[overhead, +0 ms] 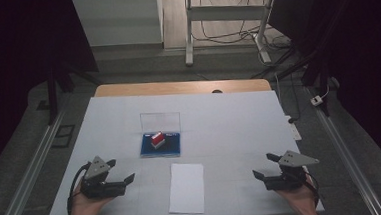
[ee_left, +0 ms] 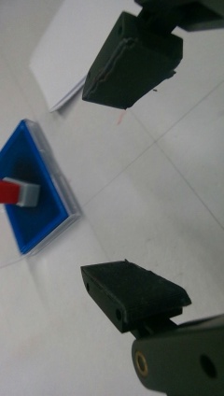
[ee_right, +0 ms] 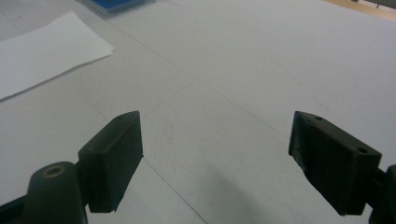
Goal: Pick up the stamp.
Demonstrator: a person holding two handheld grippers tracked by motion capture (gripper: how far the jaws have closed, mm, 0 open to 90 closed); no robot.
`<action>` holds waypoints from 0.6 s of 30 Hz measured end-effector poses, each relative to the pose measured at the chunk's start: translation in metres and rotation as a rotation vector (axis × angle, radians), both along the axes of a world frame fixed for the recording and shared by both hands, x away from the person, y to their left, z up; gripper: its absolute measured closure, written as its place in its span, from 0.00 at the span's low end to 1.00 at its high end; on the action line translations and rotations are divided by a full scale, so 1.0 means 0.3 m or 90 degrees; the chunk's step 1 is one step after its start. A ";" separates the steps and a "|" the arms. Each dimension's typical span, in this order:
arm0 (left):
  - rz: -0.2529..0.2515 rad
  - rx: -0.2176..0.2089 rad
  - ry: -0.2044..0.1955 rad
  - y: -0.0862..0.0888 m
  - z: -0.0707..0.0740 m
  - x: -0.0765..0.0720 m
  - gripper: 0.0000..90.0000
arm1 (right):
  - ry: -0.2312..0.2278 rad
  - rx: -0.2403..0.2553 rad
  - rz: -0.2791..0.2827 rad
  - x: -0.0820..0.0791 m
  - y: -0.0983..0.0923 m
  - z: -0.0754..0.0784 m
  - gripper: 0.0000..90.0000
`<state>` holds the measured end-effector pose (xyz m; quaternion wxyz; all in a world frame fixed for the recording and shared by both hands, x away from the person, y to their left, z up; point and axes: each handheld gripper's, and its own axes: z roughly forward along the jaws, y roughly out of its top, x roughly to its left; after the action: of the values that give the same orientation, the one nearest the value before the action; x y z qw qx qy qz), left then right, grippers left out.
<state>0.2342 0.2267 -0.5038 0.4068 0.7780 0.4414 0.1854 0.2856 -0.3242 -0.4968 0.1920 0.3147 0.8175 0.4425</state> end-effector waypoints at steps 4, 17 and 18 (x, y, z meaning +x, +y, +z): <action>0.004 0.001 -0.005 -0.002 0.014 -0.005 0.18 | -0.006 0.000 0.007 -0.011 0.004 0.002 0.20; -0.012 0.000 -0.013 0.036 0.001 -0.012 0.20 | 0.004 -0.015 -0.010 -0.022 -0.032 -0.009 0.23; -0.013 -0.001 -0.014 0.036 0.002 -0.011 0.20 | 0.005 -0.014 -0.009 -0.023 -0.030 -0.008 0.23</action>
<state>0.2307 0.2376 -0.5034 0.4137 0.7801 0.4295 0.1894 0.2789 -0.3333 -0.4993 0.1957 0.3198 0.8209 0.4307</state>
